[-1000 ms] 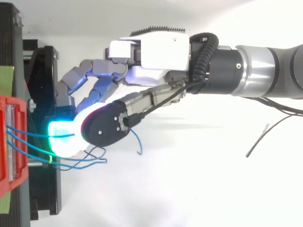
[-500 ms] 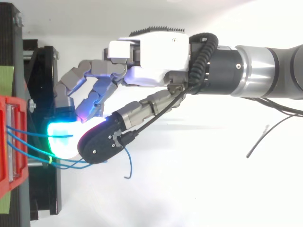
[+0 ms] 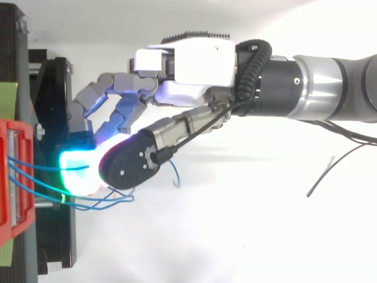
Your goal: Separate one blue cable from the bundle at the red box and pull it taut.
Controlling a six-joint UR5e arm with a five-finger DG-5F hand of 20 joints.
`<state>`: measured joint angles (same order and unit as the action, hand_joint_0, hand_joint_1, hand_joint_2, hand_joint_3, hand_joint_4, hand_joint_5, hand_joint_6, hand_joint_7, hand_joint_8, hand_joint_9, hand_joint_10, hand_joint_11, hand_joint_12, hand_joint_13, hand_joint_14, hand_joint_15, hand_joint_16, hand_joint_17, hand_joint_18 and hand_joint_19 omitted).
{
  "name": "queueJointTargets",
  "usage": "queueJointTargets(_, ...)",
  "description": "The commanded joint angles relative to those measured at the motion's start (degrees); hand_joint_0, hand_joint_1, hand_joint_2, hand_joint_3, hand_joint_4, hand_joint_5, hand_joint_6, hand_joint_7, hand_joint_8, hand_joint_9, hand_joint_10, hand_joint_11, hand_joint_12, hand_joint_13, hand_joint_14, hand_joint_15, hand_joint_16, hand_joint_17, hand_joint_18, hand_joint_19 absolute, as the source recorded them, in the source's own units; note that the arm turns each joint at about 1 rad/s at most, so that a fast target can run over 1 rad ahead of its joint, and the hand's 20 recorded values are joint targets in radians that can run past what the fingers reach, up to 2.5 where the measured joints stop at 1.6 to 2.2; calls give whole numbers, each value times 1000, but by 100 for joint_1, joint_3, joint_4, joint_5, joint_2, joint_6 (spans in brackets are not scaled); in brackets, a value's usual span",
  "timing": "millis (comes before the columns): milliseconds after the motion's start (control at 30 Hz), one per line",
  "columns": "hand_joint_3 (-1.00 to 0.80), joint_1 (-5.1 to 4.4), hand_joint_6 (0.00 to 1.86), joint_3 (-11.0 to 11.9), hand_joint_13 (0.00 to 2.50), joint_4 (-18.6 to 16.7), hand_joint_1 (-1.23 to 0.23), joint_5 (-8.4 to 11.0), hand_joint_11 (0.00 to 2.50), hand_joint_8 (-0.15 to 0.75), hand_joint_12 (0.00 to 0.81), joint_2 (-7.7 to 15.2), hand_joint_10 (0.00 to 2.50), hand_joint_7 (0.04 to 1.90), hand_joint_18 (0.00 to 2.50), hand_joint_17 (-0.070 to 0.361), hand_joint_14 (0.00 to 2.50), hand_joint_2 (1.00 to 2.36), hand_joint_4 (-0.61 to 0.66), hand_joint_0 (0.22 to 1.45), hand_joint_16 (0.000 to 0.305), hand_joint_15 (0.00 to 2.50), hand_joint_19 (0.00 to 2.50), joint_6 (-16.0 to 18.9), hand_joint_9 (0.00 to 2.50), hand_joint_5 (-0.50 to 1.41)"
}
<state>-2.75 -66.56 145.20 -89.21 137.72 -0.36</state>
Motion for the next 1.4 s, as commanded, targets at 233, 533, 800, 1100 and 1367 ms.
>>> queueJointTargets(233,-223,47,932,64,875,176,-700,-61,916,350,390,0,15,1027,904,110,17,1018,118,626,49,530,693,1,863,-198)
queueJointTargets(533,-147,56,936,135,875,228,-722,-61,910,344,383,0,15,1074,911,110,17,1020,36,624,49,536,709,-8,880,-186)
queueJointTargets(800,-157,56,935,126,866,325,-715,-70,906,342,385,0,17,1082,899,111,19,1020,29,635,49,529,708,-8,885,-183)
queueJointTargets(1100,-190,82,932,135,876,351,-695,-184,923,357,382,0,13,1067,879,106,17,1019,62,642,47,517,647,62,920,-187)
queueJointTargets(1367,-194,126,932,135,895,395,-692,-474,962,355,386,-18,14,1061,873,105,17,1019,69,643,47,525,649,396,970,-189)
